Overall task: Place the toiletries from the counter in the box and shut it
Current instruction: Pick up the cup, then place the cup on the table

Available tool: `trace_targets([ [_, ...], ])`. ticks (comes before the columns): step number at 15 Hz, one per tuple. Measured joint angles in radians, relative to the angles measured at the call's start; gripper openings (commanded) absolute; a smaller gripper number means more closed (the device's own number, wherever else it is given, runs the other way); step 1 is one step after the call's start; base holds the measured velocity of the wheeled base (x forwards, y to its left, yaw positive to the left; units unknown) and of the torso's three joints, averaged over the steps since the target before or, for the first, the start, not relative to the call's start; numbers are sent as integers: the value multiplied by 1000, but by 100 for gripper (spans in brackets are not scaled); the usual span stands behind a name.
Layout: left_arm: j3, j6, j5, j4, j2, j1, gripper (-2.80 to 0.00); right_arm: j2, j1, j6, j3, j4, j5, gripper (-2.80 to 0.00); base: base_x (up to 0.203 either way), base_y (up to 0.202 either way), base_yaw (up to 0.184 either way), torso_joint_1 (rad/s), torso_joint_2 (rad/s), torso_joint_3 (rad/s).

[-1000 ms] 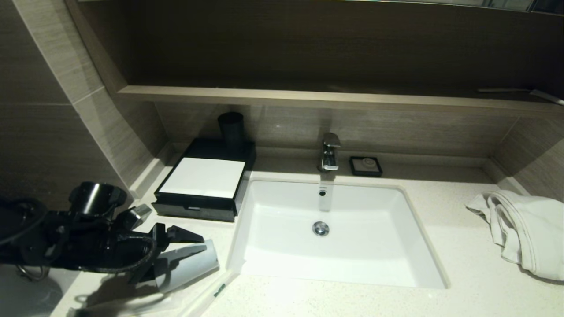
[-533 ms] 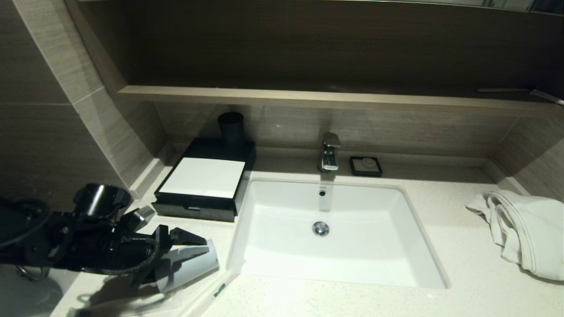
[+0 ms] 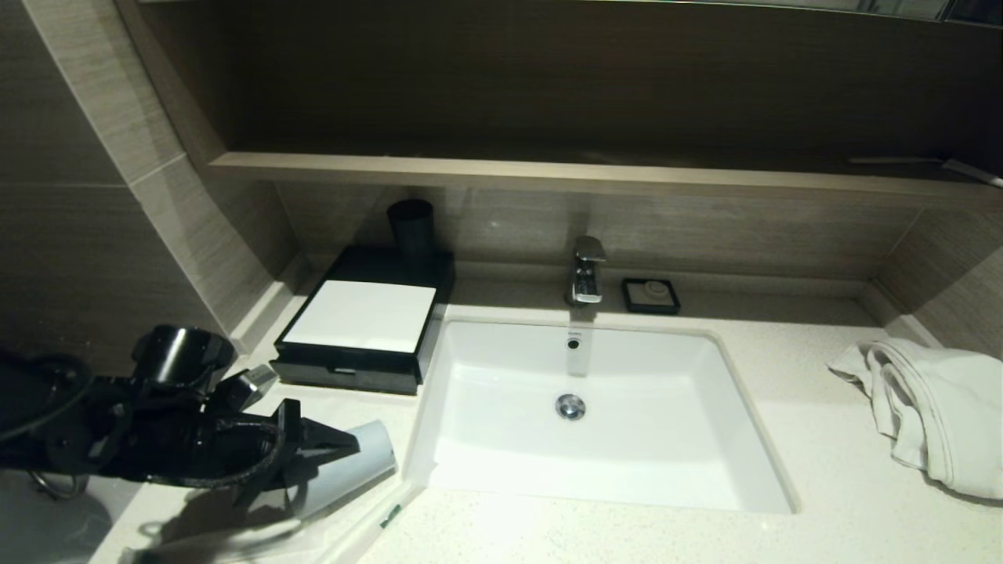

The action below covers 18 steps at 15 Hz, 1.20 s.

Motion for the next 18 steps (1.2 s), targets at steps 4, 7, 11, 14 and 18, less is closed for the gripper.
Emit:
trace_targets([
  [4, 7, 0, -6, -6, -18, 1, -280, 0, 0, 0, 0, 0, 0, -280, 0, 0, 0, 0, 0, 0],
  [7, 25, -13, 0, 4, -55, 1, -280, 0, 0, 0, 0, 0, 1, -280, 0, 0, 0, 0, 0, 0],
  [11, 12, -49, 2, 9, -135, 4, -280, 0, 0, 0, 0, 0, 0, -280, 0, 0, 0, 0, 0, 0],
  [14, -56, -93, 8, 41, -203, 5, -280, 0, 0, 0, 0, 0, 0, -280, 0, 0, 0, 0, 0, 0],
  [18, -221, -90, 48, 246, -235, 5, -280, 0, 0, 0, 0, 0, 0, -280, 0, 0, 0, 0, 0, 0],
])
